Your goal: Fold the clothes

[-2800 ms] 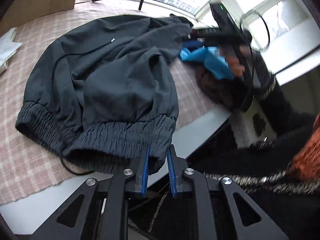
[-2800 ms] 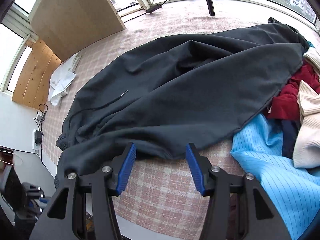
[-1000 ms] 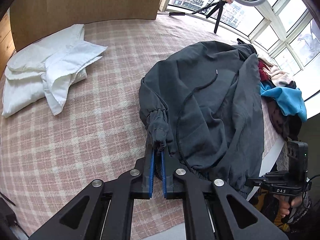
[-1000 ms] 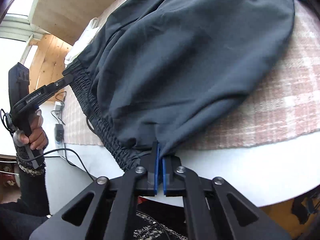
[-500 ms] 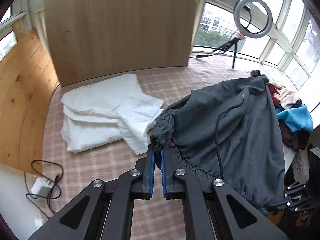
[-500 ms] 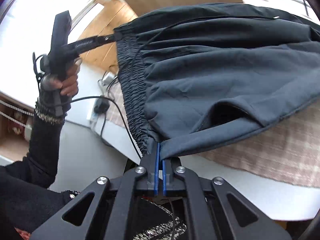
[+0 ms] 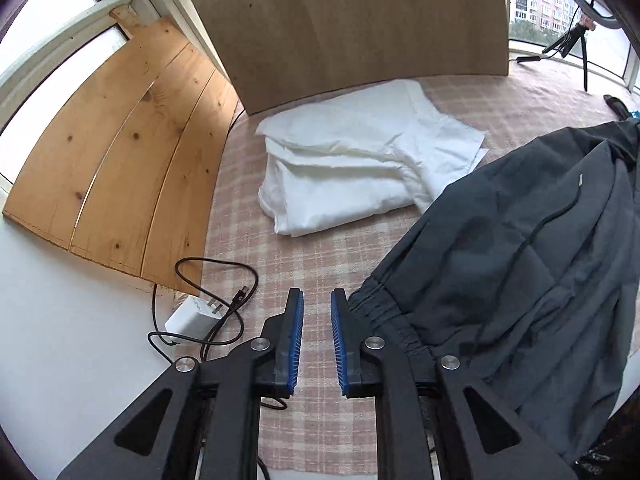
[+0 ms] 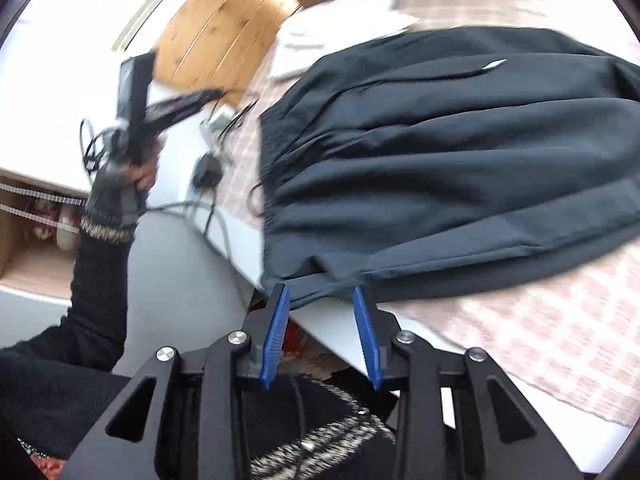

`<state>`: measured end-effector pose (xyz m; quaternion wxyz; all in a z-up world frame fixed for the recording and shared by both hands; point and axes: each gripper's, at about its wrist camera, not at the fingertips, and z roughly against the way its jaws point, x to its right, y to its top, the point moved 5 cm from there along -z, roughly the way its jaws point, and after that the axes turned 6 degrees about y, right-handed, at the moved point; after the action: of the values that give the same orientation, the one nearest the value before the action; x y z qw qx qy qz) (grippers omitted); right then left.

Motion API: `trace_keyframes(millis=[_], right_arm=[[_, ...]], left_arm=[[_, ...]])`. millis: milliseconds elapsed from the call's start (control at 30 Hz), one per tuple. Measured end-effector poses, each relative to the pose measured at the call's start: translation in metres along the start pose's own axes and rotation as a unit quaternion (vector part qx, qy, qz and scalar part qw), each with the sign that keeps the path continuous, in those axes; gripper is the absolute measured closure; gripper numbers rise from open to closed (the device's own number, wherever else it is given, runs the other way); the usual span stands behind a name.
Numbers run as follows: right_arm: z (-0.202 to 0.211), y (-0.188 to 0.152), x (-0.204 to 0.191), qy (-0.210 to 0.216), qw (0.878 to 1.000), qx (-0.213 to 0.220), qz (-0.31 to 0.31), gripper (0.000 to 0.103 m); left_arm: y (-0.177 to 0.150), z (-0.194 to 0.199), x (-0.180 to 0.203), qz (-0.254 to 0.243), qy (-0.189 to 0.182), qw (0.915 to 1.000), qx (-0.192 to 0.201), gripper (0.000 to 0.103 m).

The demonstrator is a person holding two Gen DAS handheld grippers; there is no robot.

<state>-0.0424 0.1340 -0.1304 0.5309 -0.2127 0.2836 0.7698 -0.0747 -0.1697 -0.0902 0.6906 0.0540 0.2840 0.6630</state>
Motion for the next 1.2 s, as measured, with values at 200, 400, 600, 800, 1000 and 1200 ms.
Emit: trace_keyframes(millis=[200,400,600,800,1000,1200], right_arm=[[0.168,0.039,0.154,-0.126,0.977,0.135,-0.108,0.069],[0.277,0.088,0.287,-0.259,0.948,0.153,-0.102,0.058],[0.28,0.133,0.353,-0.277,0.96,0.044,0.024,0.049],[0.247,0.162,0.395,-0.318,0.943,-0.015,0.095,0.05],[0.273,0.18,0.397,-0.259,0.961,-0.001,0.096,0.101],[0.324,0.244,0.376,-0.29,0.942,0.114,0.121,0.101]], left_arm=[[0.03,0.065,0.134,-0.043,-0.149,0.9864,0.054,0.085],[0.044,0.084,0.314,-0.098,-0.254,0.9616,0.035,0.085],[0.053,0.072,0.44,-0.122,-0.287,0.95,-0.012,0.085],[0.066,0.044,0.488,-0.128,-0.28,0.9503,-0.048,0.084],[0.069,0.023,0.506,-0.144,-0.265,0.9505,-0.077,0.084],[0.067,0.024,0.501,-0.135,-0.277,0.9476,-0.083,0.088]])
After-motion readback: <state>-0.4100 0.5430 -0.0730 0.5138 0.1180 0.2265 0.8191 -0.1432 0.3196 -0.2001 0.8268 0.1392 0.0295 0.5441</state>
